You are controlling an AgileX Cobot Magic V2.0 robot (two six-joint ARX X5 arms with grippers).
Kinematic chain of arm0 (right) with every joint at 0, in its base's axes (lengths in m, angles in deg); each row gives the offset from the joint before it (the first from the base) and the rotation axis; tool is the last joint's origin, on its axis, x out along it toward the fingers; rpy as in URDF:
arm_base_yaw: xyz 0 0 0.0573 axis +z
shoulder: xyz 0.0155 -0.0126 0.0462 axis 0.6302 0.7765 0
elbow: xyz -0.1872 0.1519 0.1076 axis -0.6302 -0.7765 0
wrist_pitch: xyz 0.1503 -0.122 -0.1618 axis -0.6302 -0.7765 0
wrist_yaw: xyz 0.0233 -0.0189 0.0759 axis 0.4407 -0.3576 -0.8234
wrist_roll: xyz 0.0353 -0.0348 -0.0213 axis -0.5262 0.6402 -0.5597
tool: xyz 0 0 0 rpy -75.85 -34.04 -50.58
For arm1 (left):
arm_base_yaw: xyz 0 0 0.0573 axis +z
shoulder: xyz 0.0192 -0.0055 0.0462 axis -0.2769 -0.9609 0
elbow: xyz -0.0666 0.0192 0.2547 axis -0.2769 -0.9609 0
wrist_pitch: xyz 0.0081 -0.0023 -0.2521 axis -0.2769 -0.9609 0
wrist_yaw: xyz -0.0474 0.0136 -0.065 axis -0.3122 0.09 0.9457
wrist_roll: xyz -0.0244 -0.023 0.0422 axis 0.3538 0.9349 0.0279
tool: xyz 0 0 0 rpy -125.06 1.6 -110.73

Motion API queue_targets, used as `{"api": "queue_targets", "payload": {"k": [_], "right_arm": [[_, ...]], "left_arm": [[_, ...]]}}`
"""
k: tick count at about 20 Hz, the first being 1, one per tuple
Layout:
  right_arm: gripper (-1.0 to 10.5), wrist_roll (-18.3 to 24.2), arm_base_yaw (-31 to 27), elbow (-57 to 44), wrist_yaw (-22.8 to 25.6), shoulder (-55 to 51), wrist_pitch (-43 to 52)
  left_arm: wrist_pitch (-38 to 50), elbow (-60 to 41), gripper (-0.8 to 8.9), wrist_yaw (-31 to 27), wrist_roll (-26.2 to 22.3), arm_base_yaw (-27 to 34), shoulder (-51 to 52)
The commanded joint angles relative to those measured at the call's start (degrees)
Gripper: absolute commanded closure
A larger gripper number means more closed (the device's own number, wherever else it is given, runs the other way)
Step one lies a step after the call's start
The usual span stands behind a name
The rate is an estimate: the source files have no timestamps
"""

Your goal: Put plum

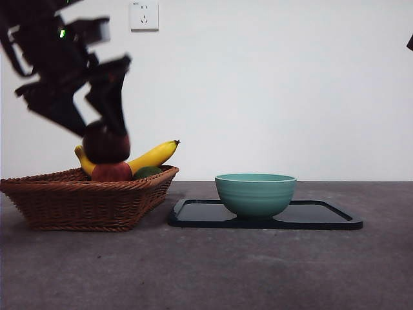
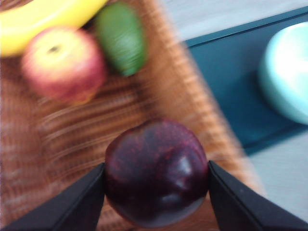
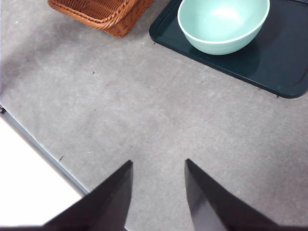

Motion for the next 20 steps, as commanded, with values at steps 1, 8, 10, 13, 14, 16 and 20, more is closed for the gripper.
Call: {"api": "queue_targets", "payload": {"k": [1,8,10,13,14,16,20], "right_arm": [[7.7,0.6,0.3,0.4,0.0,0.2,0.5],[7.7,0.6,0.3,0.4,0.0,0.2,0.8],[7.7,0.6,0.3,0.4,0.0,0.2,0.8],[7.7,0.6,0.3,0.4,0.0,0.2,0.8],[7.7,0.6,0.3,0.4,0.0,0.2,0.8],[7.7,0.6,0.3,0.4,0.0,0.2,0.9],[7.7,0.6,0.3,0.4,0.0,0.2,0.8]], "left_arm": [[4.7,-2.9,5.43,-3.0,-1.7,0.7,-0.5],[10.2,-6.0,5.43,-3.3,-2.4,2.6,-3.2],[11.3,-6.0,5.43,-3.1,-2.4,2.6,-5.0],[11.5,-6.0,5.43,-3.1,-2.4,2.6,-7.5],[11.5,-6.0,5.43,-3.1,-2.4,2.6,-7.8],[11.5,-6.0,5.42,-3.1,-2.4,2.6,-7.9],[11.2,-6.0,5.00,-3.1,-1.7,2.6,-7.9]]}}
